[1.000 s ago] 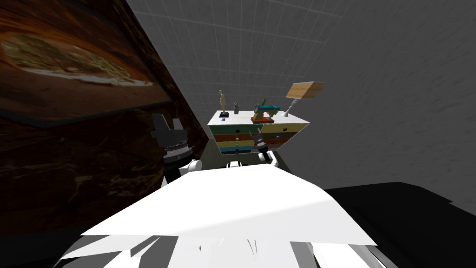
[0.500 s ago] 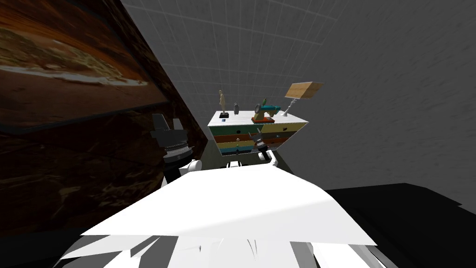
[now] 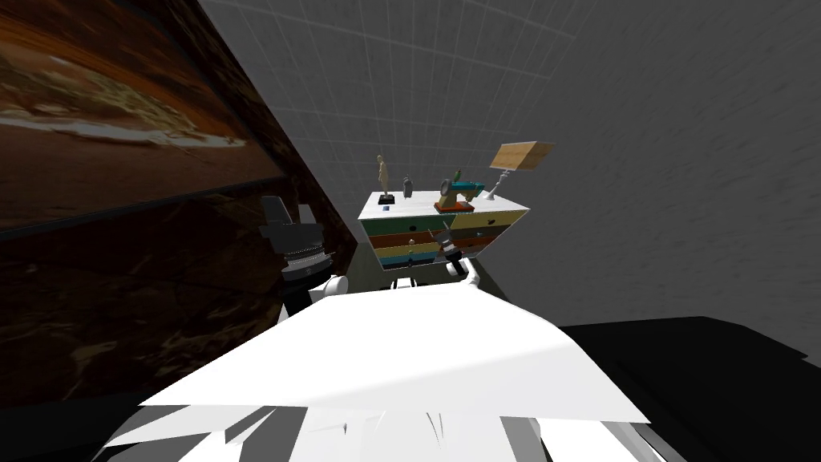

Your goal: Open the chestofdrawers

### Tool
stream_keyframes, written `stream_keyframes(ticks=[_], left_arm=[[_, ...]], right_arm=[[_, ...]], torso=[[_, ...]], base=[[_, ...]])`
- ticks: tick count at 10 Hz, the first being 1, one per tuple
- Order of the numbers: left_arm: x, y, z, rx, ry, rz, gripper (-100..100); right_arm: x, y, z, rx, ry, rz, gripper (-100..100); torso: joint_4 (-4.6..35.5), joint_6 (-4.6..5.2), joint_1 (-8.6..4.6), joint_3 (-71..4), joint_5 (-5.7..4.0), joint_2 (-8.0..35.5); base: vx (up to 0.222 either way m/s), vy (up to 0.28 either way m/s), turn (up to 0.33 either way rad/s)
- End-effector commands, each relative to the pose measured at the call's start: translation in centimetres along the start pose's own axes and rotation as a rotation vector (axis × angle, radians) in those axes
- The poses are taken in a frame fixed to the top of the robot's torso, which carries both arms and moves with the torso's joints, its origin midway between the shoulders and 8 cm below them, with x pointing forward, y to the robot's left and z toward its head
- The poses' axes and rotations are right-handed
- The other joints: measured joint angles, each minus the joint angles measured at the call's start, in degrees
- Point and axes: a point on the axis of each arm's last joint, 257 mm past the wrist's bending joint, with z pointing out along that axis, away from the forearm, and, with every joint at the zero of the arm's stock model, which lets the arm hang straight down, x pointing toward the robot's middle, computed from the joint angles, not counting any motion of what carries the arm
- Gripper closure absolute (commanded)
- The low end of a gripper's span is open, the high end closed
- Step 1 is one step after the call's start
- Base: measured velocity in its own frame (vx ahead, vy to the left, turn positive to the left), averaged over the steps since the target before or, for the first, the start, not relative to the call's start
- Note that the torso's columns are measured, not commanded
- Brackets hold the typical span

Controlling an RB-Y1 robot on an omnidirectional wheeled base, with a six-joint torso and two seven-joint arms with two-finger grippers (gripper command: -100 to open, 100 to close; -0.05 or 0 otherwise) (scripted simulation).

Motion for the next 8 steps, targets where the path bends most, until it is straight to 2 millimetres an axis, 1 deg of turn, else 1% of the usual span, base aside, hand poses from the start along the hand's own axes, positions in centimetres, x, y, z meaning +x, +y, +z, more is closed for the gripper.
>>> stream_keyframes(ticks=[1,2,3,4,5,6,7,8], left_arm=[[0.0,0.0,0.0,0.000,0.000,0.000,0],[0.0,0.0,0.0,0.000,0.000,0.000,0],[0.0,0.0,0.0,0.000,0.000,0.000,0],[0.0,0.0,0.0,0.000,0.000,0.000,0],[0.0,0.0,0.0,0.000,0.000,0.000,0],[0.0,0.0,0.0,0.000,0.000,0.000,0],[0.0,0.0,0.0,0.000,0.000,0.000,0],[0.0,0.0,0.0,0.000,0.000,0.000,0]], right_arm=[[0.9,0.1,-0.2,-0.022,0.013,-0.083,-100],[1.7,0.2,-0.4,-0.044,0.027,-0.145,-100],[1.7,0.2,-0.4,-0.045,0.027,-0.155,-100],[2.7,0.3,-0.7,-0.069,0.042,-0.217,-100],[2.7,0.3,-0.7,-0.070,0.042,-0.230,-100],[3.8,0.5,-1.1,-0.097,0.059,-0.288,-100],[3.8,0.5,-1.1,-0.097,0.058,-0.305,-100],[4.9,0.7,-1.6,-0.125,0.076,-0.362,-100]], torso=[[0.0,0.02,0.02,0.0,0.00,0.0],[0.0,0.00,0.00,0.0,0.00,0.0],[0.0,0.01,0.04,0.0,0.01,0.0],[0.0,0.00,0.02,0.0,0.01,0.0],[0.0,0.01,0.00,0.0,0.00,0.0],[0.0,0.00,-0.01,0.0,-0.01,0.0],[0.0,0.01,0.03,0.0,0.00,0.0],[0.0,0.01,0.00,0.0,0.00,0.0]], base=[[0.032,0.049,-0.046],[0.043,0.062,-0.067],[0.033,0.058,-0.041],[0.048,0.053,-0.073],[0.038,0.049,-0.037],[0.045,0.059,-0.061],[0.038,0.047,-0.045],[0.051,0.056,-0.065]])
